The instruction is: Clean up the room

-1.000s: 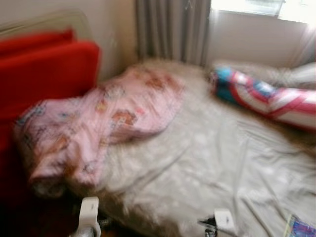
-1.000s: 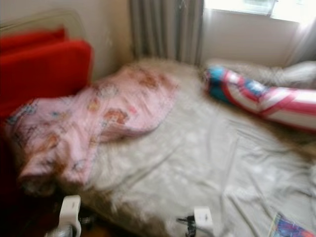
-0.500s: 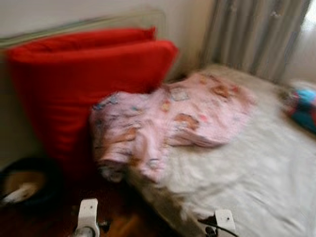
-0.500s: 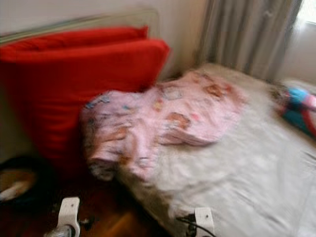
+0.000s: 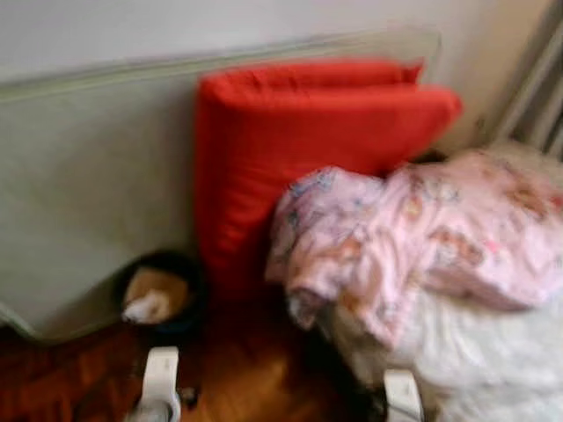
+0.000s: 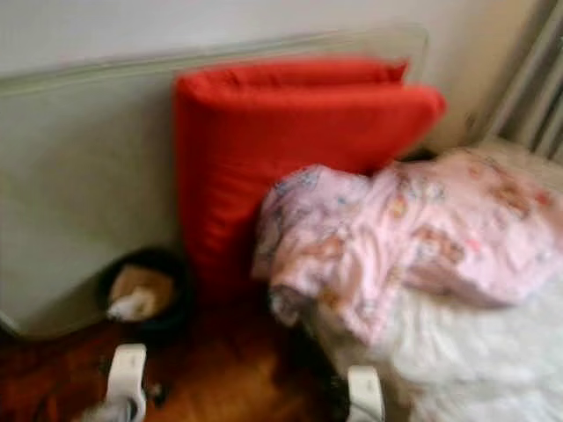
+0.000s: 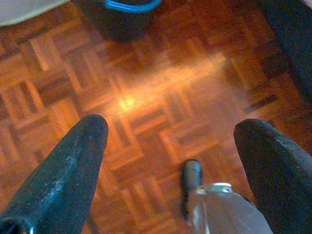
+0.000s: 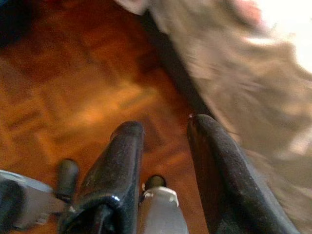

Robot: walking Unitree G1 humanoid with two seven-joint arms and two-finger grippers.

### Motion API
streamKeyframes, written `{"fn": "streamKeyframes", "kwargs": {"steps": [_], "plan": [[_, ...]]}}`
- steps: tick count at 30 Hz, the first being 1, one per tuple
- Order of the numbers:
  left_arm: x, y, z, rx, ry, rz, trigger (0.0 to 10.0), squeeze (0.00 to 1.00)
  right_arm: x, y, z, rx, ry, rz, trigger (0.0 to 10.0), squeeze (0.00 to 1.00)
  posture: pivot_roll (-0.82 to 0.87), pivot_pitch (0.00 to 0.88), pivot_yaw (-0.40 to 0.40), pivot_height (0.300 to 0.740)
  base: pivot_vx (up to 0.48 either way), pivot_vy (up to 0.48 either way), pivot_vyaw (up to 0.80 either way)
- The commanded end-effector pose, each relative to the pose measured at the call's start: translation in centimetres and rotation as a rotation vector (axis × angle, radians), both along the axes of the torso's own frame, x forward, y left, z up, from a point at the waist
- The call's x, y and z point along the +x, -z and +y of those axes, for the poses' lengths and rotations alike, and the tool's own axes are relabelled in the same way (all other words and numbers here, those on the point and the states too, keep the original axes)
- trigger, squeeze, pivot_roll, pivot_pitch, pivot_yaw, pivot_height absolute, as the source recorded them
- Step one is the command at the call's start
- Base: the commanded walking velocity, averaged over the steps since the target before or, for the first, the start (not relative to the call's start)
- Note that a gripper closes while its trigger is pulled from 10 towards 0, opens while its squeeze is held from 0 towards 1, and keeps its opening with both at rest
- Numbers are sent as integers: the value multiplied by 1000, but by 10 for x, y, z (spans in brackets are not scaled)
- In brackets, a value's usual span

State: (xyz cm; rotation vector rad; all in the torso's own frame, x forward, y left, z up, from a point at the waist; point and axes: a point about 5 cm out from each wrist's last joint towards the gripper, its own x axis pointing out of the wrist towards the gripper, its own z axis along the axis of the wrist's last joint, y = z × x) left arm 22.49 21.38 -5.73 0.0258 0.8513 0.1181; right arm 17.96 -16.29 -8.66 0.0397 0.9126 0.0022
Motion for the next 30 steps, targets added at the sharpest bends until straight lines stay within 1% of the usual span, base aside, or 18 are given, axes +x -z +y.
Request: {"fn": "streamKeyframes", "kwargs": {"steps": [1, 2, 4, 16, 25, 30], "plan": [[2, 1, -11, -22, 15, -4, 10000, 0, -12, 4, -17, -22, 62, 39, 10000, 0, -10, 10, -31, 740, 0, 0, 0], [1, 1, -11, -21, 13, -6, 10000, 0, -13, 5, -18, -10, 86, 41, 10000, 0, -9, 13, -30, 740, 0, 0, -781], [1, 1, -11, -24, 10, -7, 10000, 0, -13, 5, -18, -7, 91, 44, 10000, 0, -9, 13, -30, 740, 0, 0, -775], [-1, 3, -11, -23, 22, 2, 10000, 0, -14, 5, -19, -7, 88, 44, 10000, 0, -6, 19, -30, 740, 0, 0, -706], [-2, 3, -11, -23, 26, 3, 10000, 0, -13, 4, -18, 2, 84, 36, 10000, 0, -5, 21, -31, 740, 0, 0, 0], [-2, 3, -11, -24, 26, 1, 10000, 0, -13, 4, -18, 7, 79, 33, 10000, 0, -5, 21, -31, 740, 290, 0, 0]]}}
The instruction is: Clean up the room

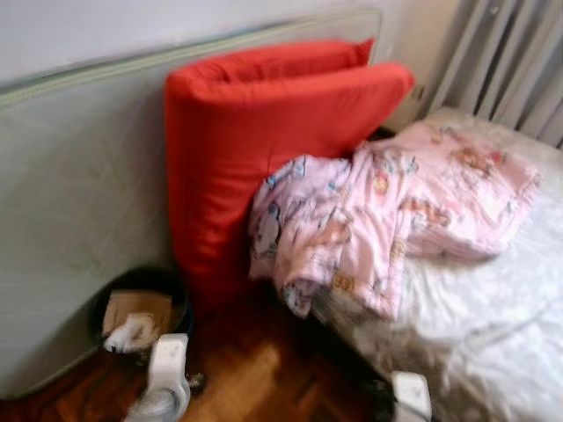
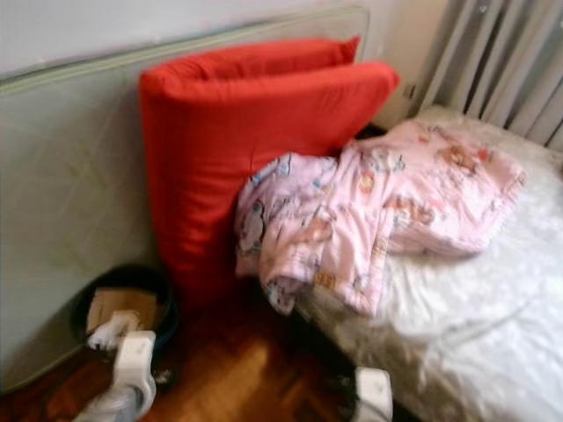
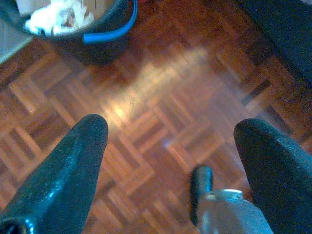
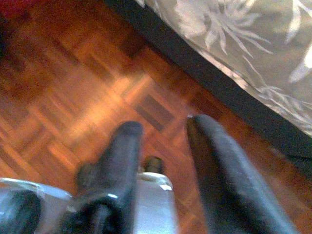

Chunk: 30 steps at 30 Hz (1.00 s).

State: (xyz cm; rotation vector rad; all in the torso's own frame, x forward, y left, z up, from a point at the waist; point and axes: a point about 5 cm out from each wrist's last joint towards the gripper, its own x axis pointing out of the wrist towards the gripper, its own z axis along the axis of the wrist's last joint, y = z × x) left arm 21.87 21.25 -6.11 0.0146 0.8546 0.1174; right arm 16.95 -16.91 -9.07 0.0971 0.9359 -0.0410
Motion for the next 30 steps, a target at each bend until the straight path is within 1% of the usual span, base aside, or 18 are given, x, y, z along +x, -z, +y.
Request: {"fn": "streamKeyframes", "kwargs": {"steps": [1, 18, 30], "plan": [[4, -1, -10, -15, 29, -2, 10000, 0, -3, 0, -12, -23, 18, 8, 10000, 0, -5, 21, -31, 740, 300, 0, 0], [4, -1, -10, -19, 32, -4, 10000, 0, -2, 0, -12, -24, 10, 5, 10000, 0, -9, 19, -30, 740, 330, 0, 0], [4, 0, -11, -22, 32, -5, 10000, 0, -1, -1, -12, -13, 1, -16, 10000, 0, -13, 19, -31, 740, 339, 0, 0]]}}
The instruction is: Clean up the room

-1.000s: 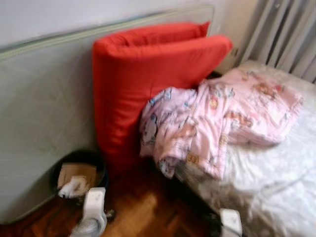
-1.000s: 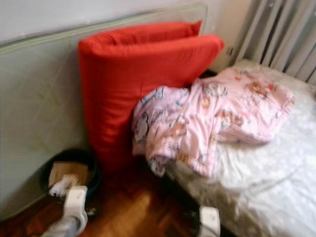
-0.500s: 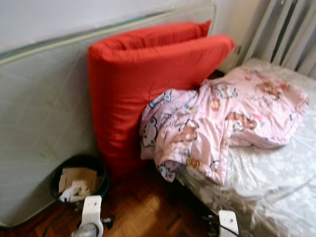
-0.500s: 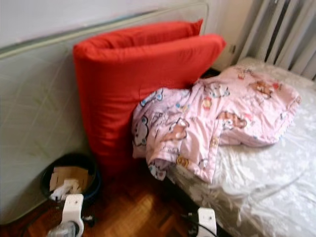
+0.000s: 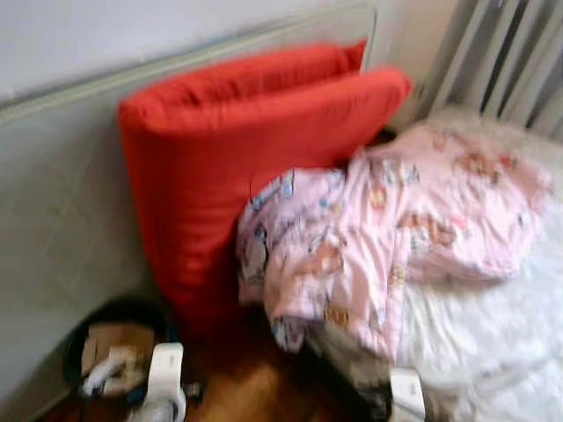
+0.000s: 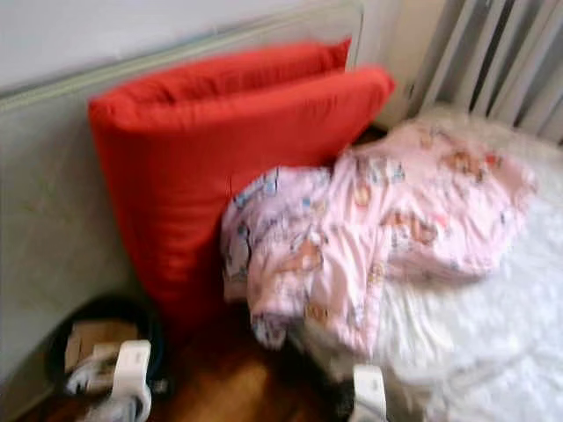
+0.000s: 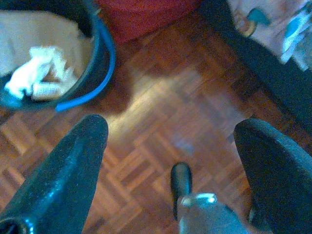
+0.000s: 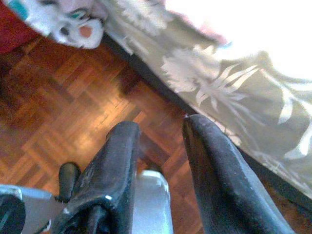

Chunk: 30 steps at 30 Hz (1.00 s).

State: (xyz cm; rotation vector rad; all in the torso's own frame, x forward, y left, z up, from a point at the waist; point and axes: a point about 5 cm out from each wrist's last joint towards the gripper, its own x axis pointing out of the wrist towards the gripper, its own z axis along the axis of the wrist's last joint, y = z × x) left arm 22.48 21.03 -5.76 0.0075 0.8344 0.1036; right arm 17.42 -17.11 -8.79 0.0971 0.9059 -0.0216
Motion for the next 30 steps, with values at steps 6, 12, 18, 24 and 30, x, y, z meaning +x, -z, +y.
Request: {"fn": "streamKeyframes", "kwargs": {"steps": [6, 12, 18, 24, 30], "plan": [[-2, 3, -8, -11, 22, 16, 10000, 0, -5, 1, -10, -18, 9, 14, 10000, 0, -13, 19, -31, 740, 341, 0, 0], [-1, 2, -8, -11, 12, 2, 10000, 0, -4, 1, -10, -12, 15, 1, 10000, 0, -13, 21, -30, 740, 223, 0, 0], [1, -1, -8, -30, -21, -62, 10000, 0, -1, -2, -10, -7, 20, -54, 10000, 0, -18, 26, -28, 740, 0, 0, 0], [6, -8, -8, -54, -35, -187, 10000, 0, 7, -12, -8, 10, -28, -201, 10000, 0, -26, 23, -30, 740, 0, 0, 0], [56, -66, 1, -31, 13, -575, 10000, 0, 19, -22, -7, 2, -34, -305, 10000, 0, -36, 14, -31, 740, 0, 0, 0]]}}
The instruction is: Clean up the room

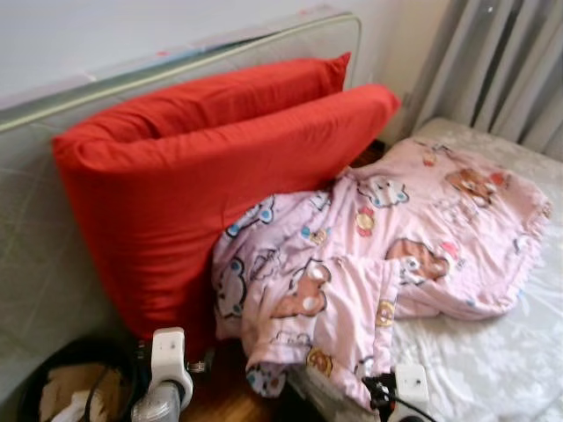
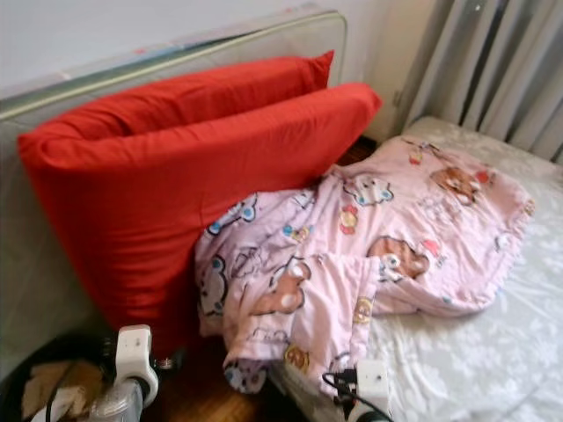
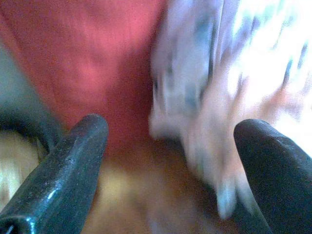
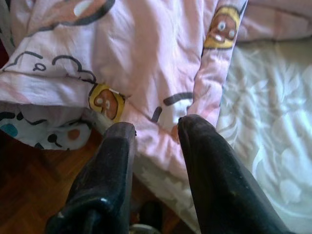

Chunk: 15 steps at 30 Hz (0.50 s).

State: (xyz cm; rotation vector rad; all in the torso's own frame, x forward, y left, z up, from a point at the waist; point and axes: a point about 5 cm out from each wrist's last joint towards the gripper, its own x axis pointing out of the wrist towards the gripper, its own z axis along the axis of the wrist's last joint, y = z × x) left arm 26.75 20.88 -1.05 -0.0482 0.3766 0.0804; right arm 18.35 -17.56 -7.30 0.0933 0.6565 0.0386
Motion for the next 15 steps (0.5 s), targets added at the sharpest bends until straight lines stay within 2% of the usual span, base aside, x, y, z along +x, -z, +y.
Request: {"fn": "streamKeyframes", "kwargs": {"steps": [1, 2, 4, 10, 15], "plan": [[15, -24, 3, 13, 6, -149, 10000, 0, 17, -11, -1, -21, 14, -84, 10000, 0, -37, 9, -31, 740, 0, 0, 0], [16, -29, 4, 18, 5, -187, 10000, 0, 47, -31, 3, -34, 12, -193, 10000, 0, -40, 4, -29, 740, 0, 0, 0], [16, -38, 6, 25, -11, -266, 10000, 0, 89, -69, 11, -29, 15, -394, 10000, 0, -44, 0, -27, 740, 0, 0, 0], [7, -47, 2, 38, 28, -357, 10000, 0, 90, -81, 14, 5, -4, -509, 10000, 0, -48, 0, -35, 740, 0, 0, 0], [0, -47, -1, 41, 37, -368, 10000, 0, 91, -83, 13, -1, -11, -524, 10000, 0, -44, 0, -45, 740, 0, 0, 0]]}}
